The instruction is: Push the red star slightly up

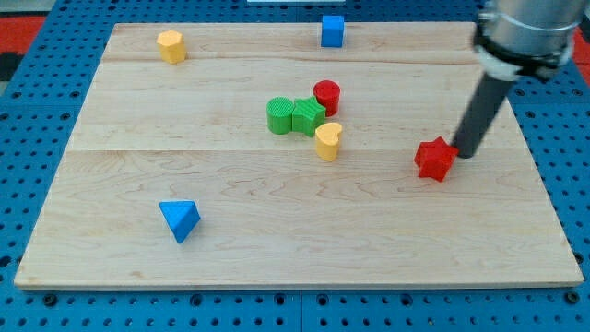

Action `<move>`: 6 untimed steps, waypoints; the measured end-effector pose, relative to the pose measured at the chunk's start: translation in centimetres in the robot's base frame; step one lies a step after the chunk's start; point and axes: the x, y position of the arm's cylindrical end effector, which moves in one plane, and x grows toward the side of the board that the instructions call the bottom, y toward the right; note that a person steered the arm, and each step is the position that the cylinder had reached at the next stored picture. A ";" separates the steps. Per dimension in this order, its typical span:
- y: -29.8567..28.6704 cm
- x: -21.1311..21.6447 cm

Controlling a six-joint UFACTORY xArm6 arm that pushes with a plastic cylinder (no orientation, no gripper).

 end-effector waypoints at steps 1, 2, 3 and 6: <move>0.4 2.4; 1.1 2.4; -3.8 3.8; -6.9 3.7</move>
